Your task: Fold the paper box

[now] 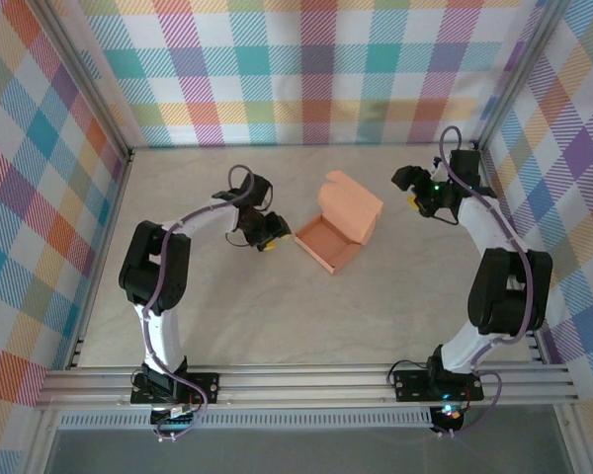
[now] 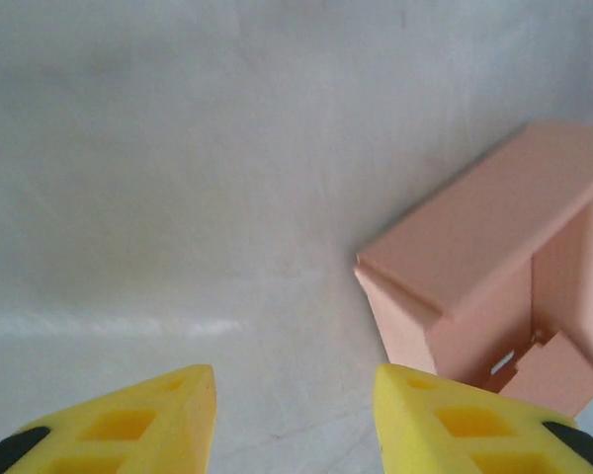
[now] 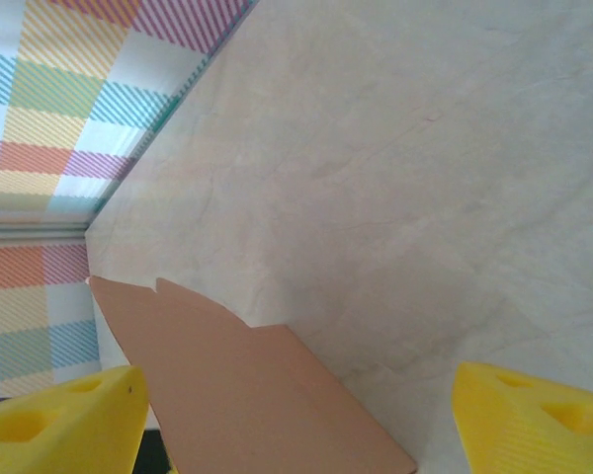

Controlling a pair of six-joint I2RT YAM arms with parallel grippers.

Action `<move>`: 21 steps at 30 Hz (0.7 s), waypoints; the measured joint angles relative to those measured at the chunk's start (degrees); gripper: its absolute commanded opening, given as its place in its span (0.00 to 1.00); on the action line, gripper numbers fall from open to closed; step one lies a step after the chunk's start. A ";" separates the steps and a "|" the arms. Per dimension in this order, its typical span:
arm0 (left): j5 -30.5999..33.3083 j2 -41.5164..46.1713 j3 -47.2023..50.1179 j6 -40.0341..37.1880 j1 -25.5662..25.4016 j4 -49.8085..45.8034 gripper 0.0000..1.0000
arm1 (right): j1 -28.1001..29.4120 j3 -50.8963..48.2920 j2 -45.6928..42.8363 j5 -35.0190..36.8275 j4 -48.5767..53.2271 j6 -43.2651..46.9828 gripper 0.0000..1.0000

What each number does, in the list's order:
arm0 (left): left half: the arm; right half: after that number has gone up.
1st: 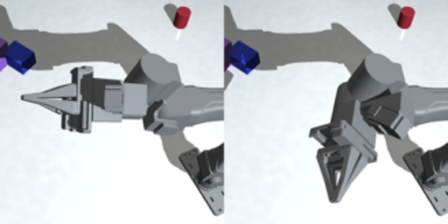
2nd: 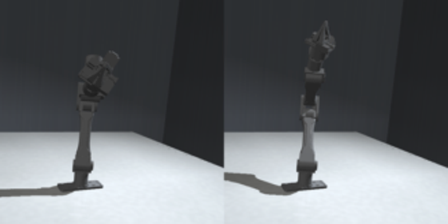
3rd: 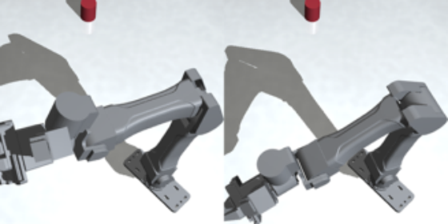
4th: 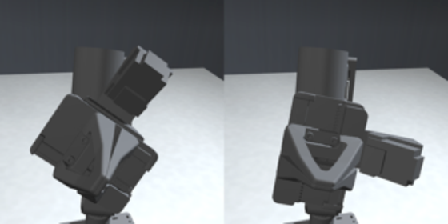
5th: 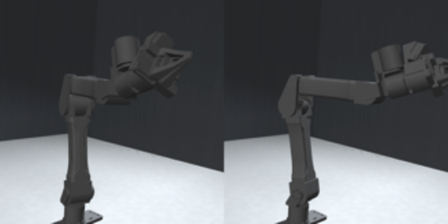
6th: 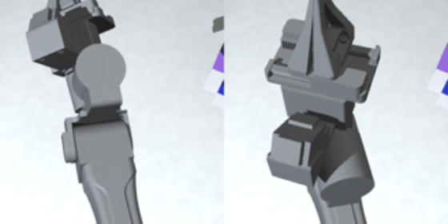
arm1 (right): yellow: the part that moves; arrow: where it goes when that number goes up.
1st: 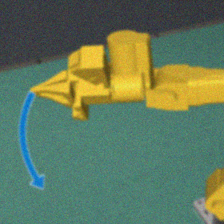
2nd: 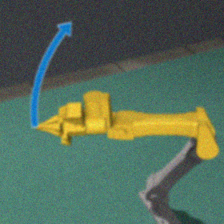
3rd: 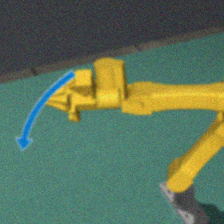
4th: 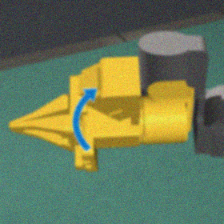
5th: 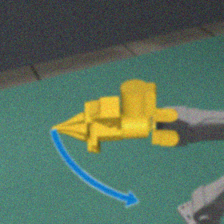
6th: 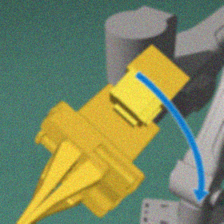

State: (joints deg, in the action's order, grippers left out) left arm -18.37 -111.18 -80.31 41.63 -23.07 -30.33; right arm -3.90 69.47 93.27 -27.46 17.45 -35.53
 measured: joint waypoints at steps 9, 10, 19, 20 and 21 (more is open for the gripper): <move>-1.05 -14.64 -21.46 -2.49 1.86 -4.11 0.32 | 0.00 -11.13 -6.32 1.95 0.48 -0.50 0.79; -1.25 -16.06 -22.51 -2.54 1.55 -4.79 0.32 | 0.00 -12.02 -7.41 2.58 0.59 -0.90 0.78; -1.68 -20.24 -23.93 -2.69 -1.99 -8.61 0.32 | 0.00 -25.79 -19.89 11.89 -0.22 -6.75 0.63; -0.96 -20.24 -23.63 -2.67 -2.47 -8.59 0.32 | 0.00 -27.58 -19.85 11.85 -0.48 -7.28 0.62; -0.72 -19.91 -23.34 -2.62 -2.67 -8.35 0.32 | 0.02 -29.03 -19.58 11.80 -0.79 -7.56 0.62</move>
State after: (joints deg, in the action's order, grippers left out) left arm -19.09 -131.09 -103.66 39.00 -25.74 -38.68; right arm -3.88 40.45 73.69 -15.66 16.67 -43.09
